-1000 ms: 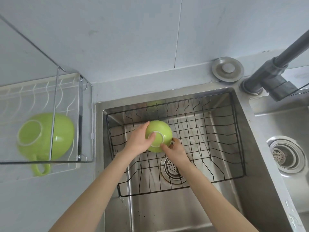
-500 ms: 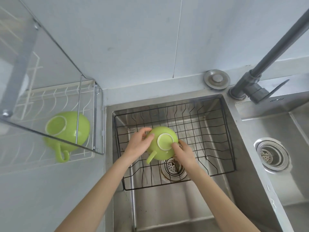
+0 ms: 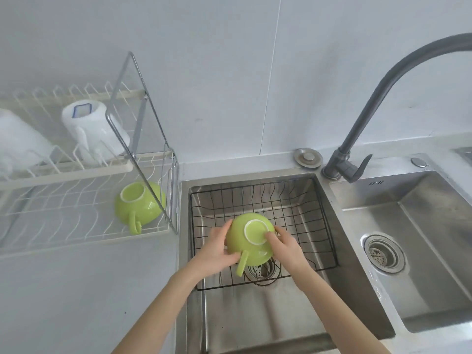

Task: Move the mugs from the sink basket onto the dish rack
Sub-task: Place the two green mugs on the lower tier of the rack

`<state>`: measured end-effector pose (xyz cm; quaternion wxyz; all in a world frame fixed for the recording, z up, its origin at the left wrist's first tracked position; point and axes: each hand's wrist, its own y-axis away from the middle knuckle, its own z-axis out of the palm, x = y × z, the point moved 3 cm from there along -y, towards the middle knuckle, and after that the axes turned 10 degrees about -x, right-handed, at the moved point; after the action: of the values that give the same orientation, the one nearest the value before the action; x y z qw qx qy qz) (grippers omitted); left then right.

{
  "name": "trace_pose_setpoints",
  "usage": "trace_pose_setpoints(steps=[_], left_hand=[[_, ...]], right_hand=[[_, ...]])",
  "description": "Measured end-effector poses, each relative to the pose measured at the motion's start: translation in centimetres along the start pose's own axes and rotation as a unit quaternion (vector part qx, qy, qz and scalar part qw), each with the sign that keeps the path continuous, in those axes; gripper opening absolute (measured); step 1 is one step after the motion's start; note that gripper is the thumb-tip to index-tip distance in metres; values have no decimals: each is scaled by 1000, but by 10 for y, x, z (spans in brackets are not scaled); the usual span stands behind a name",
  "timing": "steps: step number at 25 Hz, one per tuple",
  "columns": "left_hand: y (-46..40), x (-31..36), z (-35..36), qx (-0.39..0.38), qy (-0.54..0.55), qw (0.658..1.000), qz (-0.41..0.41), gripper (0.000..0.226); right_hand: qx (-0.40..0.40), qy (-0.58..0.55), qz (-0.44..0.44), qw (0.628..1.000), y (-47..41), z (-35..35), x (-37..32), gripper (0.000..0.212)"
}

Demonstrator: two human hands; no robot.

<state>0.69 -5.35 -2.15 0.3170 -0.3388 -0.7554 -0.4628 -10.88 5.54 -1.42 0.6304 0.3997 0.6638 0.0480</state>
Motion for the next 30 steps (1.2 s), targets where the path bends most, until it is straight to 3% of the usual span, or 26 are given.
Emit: trace_pose_setpoints(steps=[3,11,30], left_hand=[[20,2,4,27,-26,999,34,80],[79,-24,-2,122,3,990,67,85],[191,-134,-97,233,-28,969,76,81]], right_hand=[[7,46,-34,998,22,4,-8,38],[-16,165,-38,985,59,53,-19,97],[-30,235,-130,963,82,229,-66,83]])
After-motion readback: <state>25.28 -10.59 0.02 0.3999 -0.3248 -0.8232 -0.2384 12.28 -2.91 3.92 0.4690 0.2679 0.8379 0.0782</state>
